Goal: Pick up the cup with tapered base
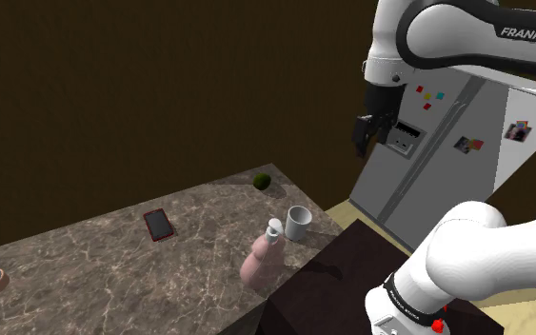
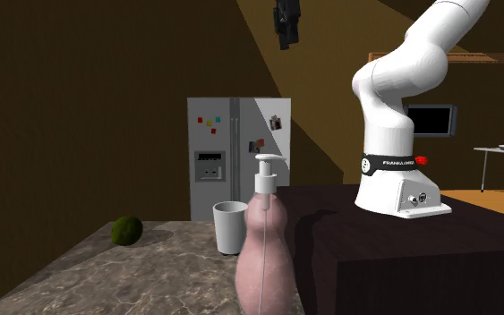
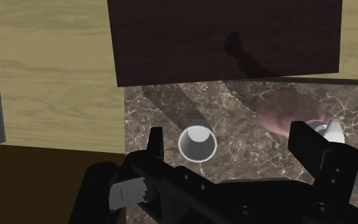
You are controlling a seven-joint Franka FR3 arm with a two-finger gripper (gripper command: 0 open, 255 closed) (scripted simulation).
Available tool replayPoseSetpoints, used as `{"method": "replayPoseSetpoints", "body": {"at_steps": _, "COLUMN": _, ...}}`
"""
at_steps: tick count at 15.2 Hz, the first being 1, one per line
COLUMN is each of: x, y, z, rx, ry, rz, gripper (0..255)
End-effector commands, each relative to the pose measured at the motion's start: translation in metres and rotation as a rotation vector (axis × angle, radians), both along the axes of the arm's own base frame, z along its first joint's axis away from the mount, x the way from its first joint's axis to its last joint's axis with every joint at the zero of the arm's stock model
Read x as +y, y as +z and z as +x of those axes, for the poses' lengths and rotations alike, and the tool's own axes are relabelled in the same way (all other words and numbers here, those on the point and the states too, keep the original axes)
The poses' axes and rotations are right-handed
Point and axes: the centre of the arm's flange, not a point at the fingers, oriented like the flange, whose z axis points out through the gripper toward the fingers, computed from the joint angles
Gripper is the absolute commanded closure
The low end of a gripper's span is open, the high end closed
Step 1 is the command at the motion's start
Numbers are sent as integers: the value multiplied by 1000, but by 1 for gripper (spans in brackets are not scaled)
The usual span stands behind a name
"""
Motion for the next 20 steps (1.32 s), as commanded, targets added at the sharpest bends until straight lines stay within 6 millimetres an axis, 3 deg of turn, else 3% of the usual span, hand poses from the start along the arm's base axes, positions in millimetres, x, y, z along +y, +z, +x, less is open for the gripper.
{"method": "replayPoseSetpoints", "body": {"at_steps": 1, "x": 0, "y": 0, "z": 0, "rx": 0, "ry": 0, "rz": 0, "gripper": 0}}
{"method": "replayPoseSetpoints", "body": {"at_steps": 20, "x": -6, "y": -236, "z": 62, "rx": -108, "ry": -21, "rz": 13, "gripper": 0}}
